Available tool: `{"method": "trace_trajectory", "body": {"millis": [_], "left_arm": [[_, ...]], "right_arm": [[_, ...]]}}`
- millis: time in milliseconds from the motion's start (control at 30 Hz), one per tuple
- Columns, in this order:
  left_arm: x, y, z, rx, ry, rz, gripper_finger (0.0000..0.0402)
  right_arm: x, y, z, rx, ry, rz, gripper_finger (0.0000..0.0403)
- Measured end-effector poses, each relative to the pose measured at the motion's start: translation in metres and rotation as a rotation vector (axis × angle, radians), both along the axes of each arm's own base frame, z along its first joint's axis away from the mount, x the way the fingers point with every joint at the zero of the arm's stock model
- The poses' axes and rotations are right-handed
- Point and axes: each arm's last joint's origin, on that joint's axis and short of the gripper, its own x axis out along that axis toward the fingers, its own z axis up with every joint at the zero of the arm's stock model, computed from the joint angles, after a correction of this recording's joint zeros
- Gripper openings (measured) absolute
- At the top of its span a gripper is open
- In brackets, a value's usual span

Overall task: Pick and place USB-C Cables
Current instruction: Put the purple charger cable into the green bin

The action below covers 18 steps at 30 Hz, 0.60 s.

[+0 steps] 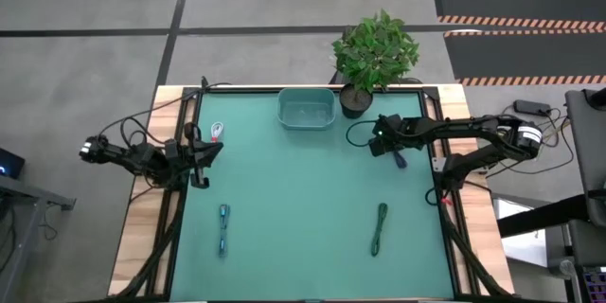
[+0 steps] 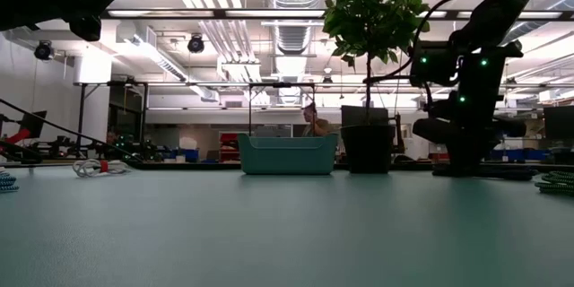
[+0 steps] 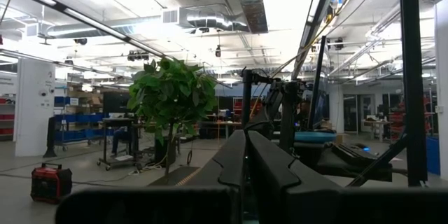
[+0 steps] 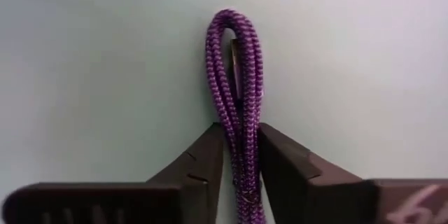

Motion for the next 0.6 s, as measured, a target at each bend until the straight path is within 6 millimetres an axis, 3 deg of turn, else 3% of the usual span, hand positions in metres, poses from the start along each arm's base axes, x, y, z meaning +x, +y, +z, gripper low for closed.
{"method": "trace_trajectory", "body": {"millis": [233, 600], "left_arm": [[0.0, 0.0, 0.0, -0.002, 0.0, 0.0, 0.0], [0.0, 0.0, 0.001, -0.01, -0.008, -0.004, 0.0]], "right_arm": [[0.0, 0.0, 0.0, 0.005, 0.002, 0.002, 0.0027], [-0.004, 0.007, 0.012, 0.002, -0.037, 0.058, 0.0019]]}}
